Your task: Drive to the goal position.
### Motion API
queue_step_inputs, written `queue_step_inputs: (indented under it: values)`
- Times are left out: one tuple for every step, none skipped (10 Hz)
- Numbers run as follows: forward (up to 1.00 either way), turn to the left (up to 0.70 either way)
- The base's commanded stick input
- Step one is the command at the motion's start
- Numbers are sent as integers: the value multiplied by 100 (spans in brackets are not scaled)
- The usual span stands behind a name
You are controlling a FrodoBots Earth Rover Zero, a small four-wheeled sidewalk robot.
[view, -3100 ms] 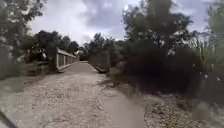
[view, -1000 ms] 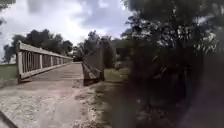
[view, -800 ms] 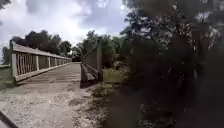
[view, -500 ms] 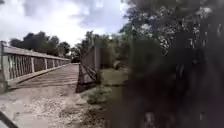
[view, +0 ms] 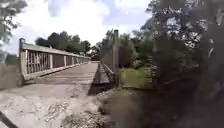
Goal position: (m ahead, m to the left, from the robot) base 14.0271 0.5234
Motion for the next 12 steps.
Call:
queue_step_inputs:
  values:
    - [25, 50]
    - [25, 50]
    - [25, 50]
    - [25, 50]
    - [25, 50]
    - [30, 59]
    - [46, 44]
    - [71, 0]
    - [72, 0]
    - [77, 0]
    - [84, 0]
    - [85, 0]
